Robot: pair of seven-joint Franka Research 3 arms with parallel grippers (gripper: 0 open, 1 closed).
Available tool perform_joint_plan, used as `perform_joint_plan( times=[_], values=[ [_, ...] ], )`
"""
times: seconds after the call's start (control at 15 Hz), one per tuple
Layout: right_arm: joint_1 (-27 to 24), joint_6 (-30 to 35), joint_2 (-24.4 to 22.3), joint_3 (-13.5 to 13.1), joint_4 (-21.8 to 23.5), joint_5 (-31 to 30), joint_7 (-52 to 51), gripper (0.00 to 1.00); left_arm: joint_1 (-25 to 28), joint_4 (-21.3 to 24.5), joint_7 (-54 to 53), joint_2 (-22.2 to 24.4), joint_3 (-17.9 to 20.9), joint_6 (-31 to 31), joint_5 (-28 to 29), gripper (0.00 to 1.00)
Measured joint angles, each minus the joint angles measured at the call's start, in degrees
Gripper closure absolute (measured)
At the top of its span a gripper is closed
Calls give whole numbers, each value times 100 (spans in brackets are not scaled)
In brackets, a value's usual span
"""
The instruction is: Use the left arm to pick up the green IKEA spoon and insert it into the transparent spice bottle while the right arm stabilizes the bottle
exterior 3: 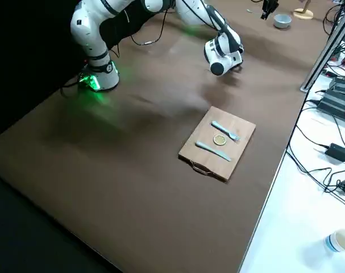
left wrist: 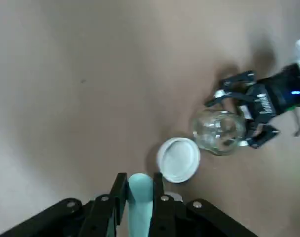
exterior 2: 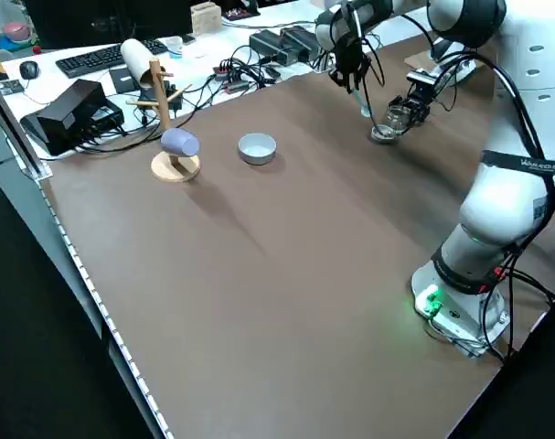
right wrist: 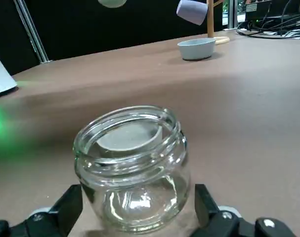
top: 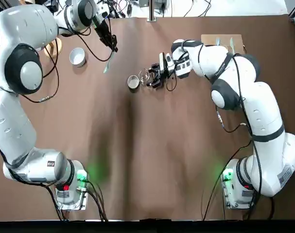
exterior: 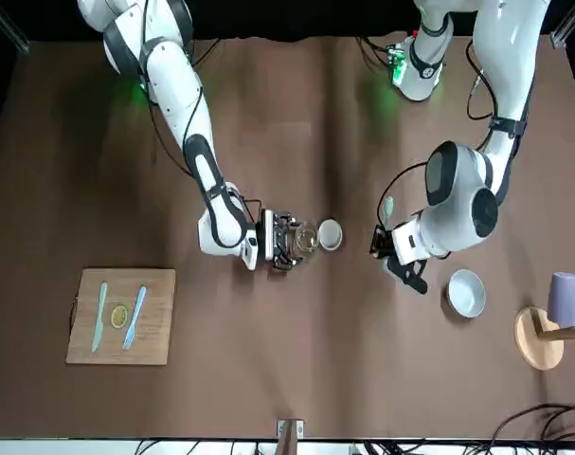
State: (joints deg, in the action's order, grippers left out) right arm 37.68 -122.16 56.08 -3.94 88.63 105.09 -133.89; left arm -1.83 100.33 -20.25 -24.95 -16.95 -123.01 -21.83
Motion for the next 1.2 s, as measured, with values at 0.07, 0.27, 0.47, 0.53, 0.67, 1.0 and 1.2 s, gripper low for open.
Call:
perform_joint_plan(
  times=[0.07, 0.27, 0.47, 0.53, 0.67, 1.0, 1.2],
  values=[
    [13, 0, 20, 0, -6, 2, -5, 0, 2, -70, -280, -27, -9, 42, -202, 75],
    [21, 0, 29, -2, -20, 9, -8, 0, 8, -266, -1175, -53, -121, 135, -875, 75],
    [43, -1, 34, -2, -27, 30, -7, 0, 7, -328, -2354, -54, -177, 185, -1972, 75],
    [47, -1, 35, -2, -29, 31, -7, 0, 7, -328, -2733, -61, -180, 233, -2285, 75],
    [52, -1, 37, -2, -32, 34, -7, 0, 8, -328, -3556, -107, -197, 352, -2813, 75],
    [62, -4, 41, -2, -33, 67, 4, 0, -3, -328, -6018, -478, -244, 632, -4416, 75],
    [64, -5, 43, -2, -33, 82, 4, 0, -25, -444, -7285, -765, -259, 924, -4857, 75]
  ],
)
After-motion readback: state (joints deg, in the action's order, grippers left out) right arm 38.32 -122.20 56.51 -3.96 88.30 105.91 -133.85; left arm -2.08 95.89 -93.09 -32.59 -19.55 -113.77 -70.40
